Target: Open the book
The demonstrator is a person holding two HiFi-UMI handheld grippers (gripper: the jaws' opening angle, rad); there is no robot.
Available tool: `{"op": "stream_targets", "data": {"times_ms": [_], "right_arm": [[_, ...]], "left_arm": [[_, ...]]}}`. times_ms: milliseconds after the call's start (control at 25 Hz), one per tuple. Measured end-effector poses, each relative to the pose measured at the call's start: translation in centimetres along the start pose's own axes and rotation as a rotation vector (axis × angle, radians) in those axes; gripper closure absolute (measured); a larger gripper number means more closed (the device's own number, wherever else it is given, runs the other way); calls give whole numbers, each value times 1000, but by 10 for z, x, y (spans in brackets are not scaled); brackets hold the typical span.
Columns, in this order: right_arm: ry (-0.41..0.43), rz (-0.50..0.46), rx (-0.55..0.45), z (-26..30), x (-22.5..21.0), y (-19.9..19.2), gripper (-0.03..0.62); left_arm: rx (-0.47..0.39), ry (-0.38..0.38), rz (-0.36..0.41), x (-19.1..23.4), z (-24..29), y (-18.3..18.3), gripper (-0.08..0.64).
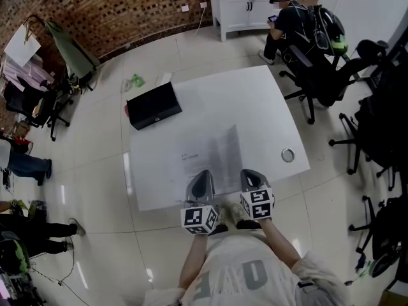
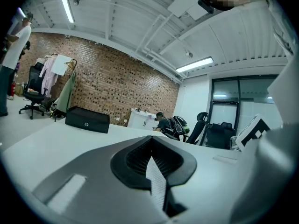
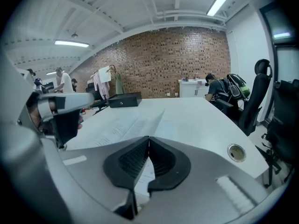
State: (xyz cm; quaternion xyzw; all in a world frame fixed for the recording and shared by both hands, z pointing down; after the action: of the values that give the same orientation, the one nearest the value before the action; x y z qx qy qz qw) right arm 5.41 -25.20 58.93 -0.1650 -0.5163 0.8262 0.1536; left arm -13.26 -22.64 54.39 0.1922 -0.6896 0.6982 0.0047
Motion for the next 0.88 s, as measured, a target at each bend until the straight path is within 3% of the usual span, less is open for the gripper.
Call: {"op": "stream_targets", "data": {"times_ms": [400, 720, 880], "right_arm": [[97, -91, -46, -5, 38, 16, 586], [31, -144, -14, -6, 30, 15, 584], [73, -151, -52, -8, 43, 25, 585]], "left_arm": [[61, 21, -9, -1, 4, -3, 543], [56, 42, -12, 14, -2, -2, 544], [88, 34, -50, 17, 2, -4, 545]]}}
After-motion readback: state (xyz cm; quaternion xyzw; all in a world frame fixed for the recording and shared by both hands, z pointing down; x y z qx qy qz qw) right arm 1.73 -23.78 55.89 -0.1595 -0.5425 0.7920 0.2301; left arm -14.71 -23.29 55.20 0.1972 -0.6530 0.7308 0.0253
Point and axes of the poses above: the fingertips, and each gripper's own axes: z forward along the fingers, x to its left, y out of its top, the point moved 8 cm from there along -z, backward along the fingers, and after that the axes turned 10 degrees about -x, right-handed, at the moved point
